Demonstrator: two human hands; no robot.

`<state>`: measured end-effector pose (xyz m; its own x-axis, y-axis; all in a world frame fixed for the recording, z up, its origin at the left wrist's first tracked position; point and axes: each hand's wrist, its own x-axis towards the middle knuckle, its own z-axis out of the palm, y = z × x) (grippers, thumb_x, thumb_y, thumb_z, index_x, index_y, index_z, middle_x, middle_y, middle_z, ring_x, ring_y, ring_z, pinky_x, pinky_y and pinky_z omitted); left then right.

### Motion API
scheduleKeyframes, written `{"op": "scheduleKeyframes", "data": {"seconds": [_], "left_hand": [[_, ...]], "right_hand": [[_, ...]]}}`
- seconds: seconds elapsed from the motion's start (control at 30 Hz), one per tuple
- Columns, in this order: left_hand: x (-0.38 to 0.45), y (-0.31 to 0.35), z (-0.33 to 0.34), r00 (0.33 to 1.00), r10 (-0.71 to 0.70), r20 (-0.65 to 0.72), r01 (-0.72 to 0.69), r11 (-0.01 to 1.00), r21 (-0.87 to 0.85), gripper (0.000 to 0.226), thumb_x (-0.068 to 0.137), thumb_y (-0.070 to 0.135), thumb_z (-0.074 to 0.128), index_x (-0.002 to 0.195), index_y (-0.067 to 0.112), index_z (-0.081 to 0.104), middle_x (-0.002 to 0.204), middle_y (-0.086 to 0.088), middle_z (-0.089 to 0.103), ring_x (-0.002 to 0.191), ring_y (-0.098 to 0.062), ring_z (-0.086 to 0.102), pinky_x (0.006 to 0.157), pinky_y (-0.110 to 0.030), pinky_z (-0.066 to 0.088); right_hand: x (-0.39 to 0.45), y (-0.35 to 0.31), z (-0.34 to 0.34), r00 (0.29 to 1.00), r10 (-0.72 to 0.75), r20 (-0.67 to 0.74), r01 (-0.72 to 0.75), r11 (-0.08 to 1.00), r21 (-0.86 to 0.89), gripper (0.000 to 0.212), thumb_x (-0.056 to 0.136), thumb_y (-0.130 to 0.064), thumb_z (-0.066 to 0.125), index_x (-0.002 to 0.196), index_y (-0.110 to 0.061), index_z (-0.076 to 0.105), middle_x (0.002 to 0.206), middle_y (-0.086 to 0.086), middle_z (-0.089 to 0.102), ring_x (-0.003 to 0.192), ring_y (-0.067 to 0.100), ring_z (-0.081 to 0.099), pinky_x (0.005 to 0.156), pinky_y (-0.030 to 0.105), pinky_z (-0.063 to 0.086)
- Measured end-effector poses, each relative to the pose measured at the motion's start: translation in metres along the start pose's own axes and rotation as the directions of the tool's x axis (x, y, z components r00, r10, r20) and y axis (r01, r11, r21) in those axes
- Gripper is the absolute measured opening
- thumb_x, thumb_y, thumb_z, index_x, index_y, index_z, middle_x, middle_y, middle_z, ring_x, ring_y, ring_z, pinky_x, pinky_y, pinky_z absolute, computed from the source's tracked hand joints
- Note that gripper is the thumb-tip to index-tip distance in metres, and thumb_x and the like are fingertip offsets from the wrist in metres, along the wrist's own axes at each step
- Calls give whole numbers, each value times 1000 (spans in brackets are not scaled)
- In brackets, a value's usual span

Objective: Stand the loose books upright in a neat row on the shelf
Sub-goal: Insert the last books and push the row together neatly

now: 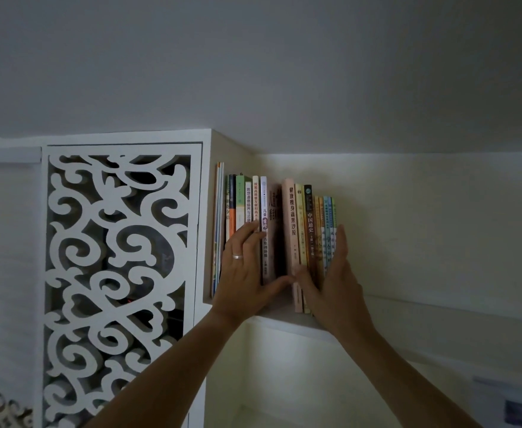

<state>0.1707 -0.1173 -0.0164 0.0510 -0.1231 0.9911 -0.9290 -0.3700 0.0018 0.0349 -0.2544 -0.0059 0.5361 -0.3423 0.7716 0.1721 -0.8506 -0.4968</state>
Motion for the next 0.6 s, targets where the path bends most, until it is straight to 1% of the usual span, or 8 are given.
{"op": "scheduleKeyframes", "data": {"seconds": [0.03, 0.1, 0.17, 0.23, 0.3, 0.37, 0.5, 0.6], "left_hand": [[0, 1, 0, 1000, 1, -5, -1, 1000, -2, 88, 84, 69, 66, 144, 10, 41, 155, -9, 36, 148, -24, 32, 118, -53, 39], [-1, 2, -1, 1000, 8, -6, -8, 1000, -4, 83, 88, 67, 63, 144, 9, 41, 155, -10, 36, 149, -24, 33, 118, -53, 38], [-1, 3, -2, 1000, 12, 10, -12, 1000, -20, 79, 91, 60, 64, 145, 7, 42, 156, -10, 37, 150, -24, 32, 120, -51, 36], [-2, 2, -3, 999, 1, 32, 2, 997, -75, 65, 94, 42, 57, 147, 7, 41, 158, -9, 35, 151, -23, 30, 122, -52, 33], [-5, 3, -4, 999, -26, 38, 30, 994, -104, 60, 91, 27, 49, 147, 6, 41, 158, -7, 33, 151, -20, 28, 124, -51, 31], [-6, 2, -3, 998, -48, 34, 51, 993, -109, 61, 88, 19, 47, 147, 6, 41, 158, -7, 34, 151, -18, 27, 126, -49, 28], [-5, -3, -1, 999, -27, 35, 30, 996, -84, 63, 90, 17, 60, 149, 8, 39, 158, -8, 35, 152, -19, 28, 124, -50, 31], [-4, -3, -1, 1000, -14, 28, 15, 998, -60, 76, 89, 38, 74, 150, 14, 36, 160, -3, 30, 153, -13, 24, 124, -44, 30]], "right_hand": [[0, -1, 0, 1000, 3, 12, -3, 1000, -3, 116, 78, -76, 58, 152, -48, -26, 154, 6, 42, 122, 27, 61, 95, 51, 57], [0, -4, 1, 1000, 25, 12, -25, 1000, 1, 124, 74, -75, 67, 151, -49, -26, 154, 5, 40, 126, 27, 58, 98, 52, 55], [1, -3, 3, 999, 37, -22, -37, 999, -12, 120, 78, -69, 69, 152, -48, -23, 149, 5, 47, 120, 26, 62, 94, 46, 56], [2, -2, 5, 996, 52, -66, -54, 998, -41, 112, 83, -63, 67, 154, -44, -18, 142, 5, 53, 111, 25, 66, 88, 40, 57], [4, 1, 7, 989, 81, -120, -86, 996, -31, 112, 83, -60, 69, 155, -41, -16, 138, 6, 56, 105, 26, 68, 84, 41, 59], [6, 3, 8, 980, 107, -166, -112, 993, -22, 112, 82, -58, 70, 155, -40, -14, 134, 8, 57, 101, 28, 68, 80, 39, 59], [7, 5, 8, 976, 111, -189, -107, 994, 35, 112, 82, -54, 72, 155, -39, -11, 131, 7, 57, 100, 28, 68, 79, 41, 60], [6, 4, 8, 982, 104, -157, -105, 994, 2, 111, 85, -56, 69, 155, -39, -15, 136, 7, 53, 100, 25, 67, 80, 40, 59]]}}
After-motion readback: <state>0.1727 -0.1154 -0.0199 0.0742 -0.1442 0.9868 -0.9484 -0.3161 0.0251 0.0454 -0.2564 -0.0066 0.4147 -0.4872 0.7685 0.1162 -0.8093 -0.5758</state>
